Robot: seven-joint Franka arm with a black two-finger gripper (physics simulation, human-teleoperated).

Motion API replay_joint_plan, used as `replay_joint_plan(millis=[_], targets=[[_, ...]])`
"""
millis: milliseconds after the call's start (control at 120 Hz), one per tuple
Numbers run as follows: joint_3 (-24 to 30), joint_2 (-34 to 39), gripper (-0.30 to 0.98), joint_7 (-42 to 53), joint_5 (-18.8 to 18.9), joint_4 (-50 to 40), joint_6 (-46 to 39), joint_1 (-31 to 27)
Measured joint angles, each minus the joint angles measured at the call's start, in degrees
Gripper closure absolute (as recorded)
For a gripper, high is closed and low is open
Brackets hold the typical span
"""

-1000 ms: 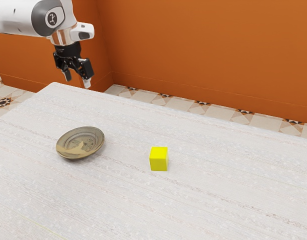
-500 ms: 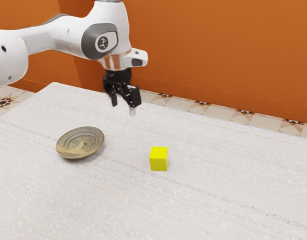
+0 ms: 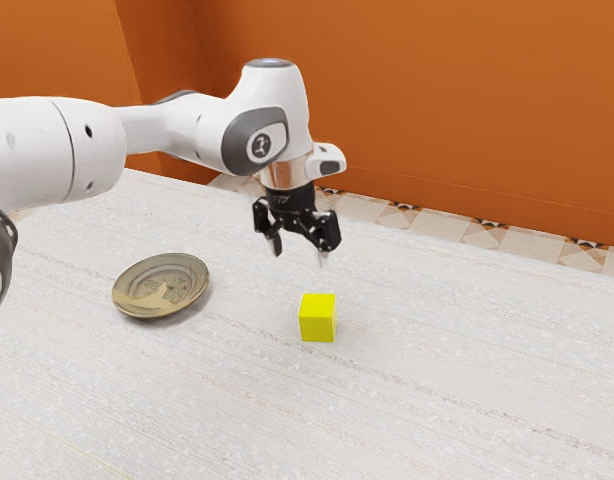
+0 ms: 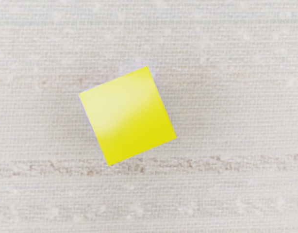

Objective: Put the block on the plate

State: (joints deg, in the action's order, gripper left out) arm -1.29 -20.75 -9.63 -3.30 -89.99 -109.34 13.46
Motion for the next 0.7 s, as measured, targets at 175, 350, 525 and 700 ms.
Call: replay_joint_plan(millis=[175,350,525,700], targets=[[-0.2,-4.4,0.0,-4.7,-1.1,-0.4,-4.2,-0.2],[-0.4,-7.8,0.0,-8.3,-2.4,-0.1,-7.8,-0.5],[-1.4,-11.2,0.0,-11.0,-2.5,0.2,-10.2,-0.8],[-1.7,-13.9,0.0,-13.1,-2.8,0.8,-12.2,-0.8]])
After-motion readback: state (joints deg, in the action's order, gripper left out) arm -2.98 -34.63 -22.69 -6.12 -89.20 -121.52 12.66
